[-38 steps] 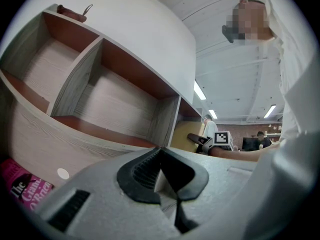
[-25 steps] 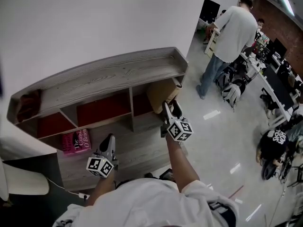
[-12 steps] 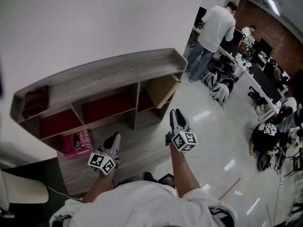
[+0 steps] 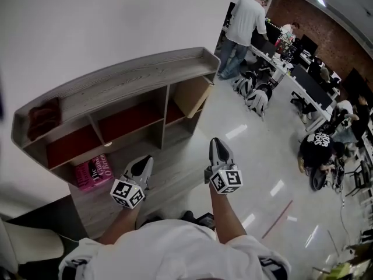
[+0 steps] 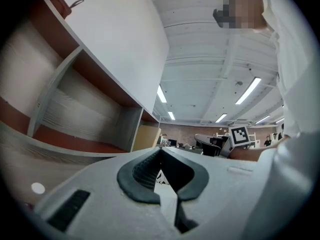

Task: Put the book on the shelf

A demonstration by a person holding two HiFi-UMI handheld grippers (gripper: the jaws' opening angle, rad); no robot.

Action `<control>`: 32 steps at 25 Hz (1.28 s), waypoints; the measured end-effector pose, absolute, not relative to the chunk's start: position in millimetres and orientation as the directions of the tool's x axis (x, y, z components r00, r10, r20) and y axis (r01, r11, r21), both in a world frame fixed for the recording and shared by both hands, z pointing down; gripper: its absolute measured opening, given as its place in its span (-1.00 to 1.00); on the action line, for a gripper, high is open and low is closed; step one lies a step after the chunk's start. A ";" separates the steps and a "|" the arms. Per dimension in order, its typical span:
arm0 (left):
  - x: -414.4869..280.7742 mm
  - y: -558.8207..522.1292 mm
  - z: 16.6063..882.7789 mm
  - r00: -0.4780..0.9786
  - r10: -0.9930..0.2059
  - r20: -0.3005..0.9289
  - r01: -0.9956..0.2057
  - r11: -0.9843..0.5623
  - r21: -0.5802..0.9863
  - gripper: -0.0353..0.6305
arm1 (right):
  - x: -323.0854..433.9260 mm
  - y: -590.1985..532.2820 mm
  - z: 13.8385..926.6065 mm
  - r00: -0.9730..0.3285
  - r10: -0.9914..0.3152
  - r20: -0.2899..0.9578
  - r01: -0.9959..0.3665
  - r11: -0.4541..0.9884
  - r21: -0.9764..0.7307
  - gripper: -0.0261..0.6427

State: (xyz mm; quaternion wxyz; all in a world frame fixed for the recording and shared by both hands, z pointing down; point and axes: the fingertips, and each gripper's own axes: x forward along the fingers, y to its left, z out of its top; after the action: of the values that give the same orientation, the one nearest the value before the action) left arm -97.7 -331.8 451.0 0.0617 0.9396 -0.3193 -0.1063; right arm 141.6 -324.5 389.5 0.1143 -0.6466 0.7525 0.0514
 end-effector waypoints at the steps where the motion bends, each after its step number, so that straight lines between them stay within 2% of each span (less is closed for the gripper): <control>1: -96.7 -328.6 451.7 0.778 -0.608 -0.160 -0.581 -0.793 0.185 -0.85 | 140.3 -317.1 389.4 -0.134 -0.962 -0.236 -0.987 0.151 -0.056 -0.83; 14: -70.2 -255.3 465.5 0.784 -0.602 -0.152 -0.578 -0.797 0.173 -0.85 | 138.2 -204.7 426.4 -0.145 -0.973 -0.180 -0.989 0.141 0.033 -0.85; 23: -41.0 -144.0 476.9 0.777 -0.622 -0.097 -0.605 -0.780 0.162 -0.85 | 151.8 -95.4 457.2 -0.174 -0.978 -0.112 -0.984 0.175 -0.001 -0.86; 32: -50.3 -51.2 490.2 0.748 -0.663 -0.017 -0.653 -0.742 0.151 -0.85 | 152.6 -7.5 481.3 -0.193 -0.977 -0.096 -0.980 0.197 -0.034 -0.85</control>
State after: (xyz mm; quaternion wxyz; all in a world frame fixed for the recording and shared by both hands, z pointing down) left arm -50.3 -51.2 490.2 0.0679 0.9325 -0.3529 -0.0349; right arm 152.6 -7.5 481.3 0.0479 -0.6334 0.7721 0.0171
